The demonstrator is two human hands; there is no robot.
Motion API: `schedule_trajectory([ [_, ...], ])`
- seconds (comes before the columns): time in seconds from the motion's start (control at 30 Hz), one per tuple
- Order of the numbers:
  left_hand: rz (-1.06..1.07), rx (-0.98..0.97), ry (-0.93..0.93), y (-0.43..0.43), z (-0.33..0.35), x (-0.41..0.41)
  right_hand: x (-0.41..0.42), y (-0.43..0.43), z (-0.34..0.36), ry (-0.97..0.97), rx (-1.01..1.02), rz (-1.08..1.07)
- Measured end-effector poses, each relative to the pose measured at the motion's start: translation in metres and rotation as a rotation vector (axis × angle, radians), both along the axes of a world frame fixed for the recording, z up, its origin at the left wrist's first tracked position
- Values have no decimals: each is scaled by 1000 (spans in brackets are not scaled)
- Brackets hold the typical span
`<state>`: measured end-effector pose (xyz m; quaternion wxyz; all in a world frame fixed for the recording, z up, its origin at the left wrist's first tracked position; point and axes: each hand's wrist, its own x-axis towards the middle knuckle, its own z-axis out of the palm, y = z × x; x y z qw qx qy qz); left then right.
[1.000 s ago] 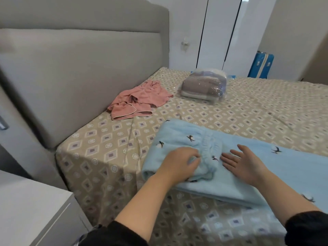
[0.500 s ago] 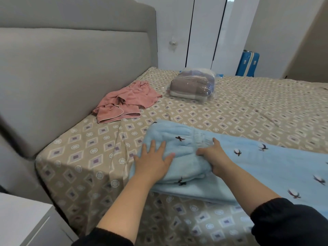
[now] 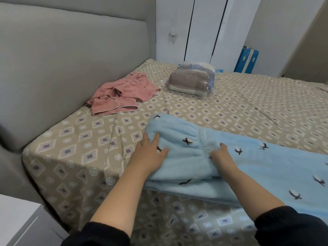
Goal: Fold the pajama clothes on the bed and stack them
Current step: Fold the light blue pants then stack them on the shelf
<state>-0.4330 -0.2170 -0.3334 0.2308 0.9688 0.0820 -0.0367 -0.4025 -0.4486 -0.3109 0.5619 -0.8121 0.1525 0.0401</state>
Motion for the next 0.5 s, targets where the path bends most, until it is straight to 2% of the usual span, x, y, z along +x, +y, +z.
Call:
schedule_trajectory([
  [0.07, -34, 92, 14, -5, -3, 0, 6, -1, 11, 168, 221, -47],
  [0.13, -57, 135, 12, -8, -2, 0, 13, -1, 15, 208, 250, 14],
  [0.23, -55, 124, -1, -9, 1, 1, 16, 3, 14, 84, 40, 73],
  [0.37, -21, 28, -7, -13, 0, 1, 14, 0, 8, -156, -76, -3],
  [0.5, -31, 81, 8, -18, -1, -1, 4, 3, -3, -2, -168, 94],
])
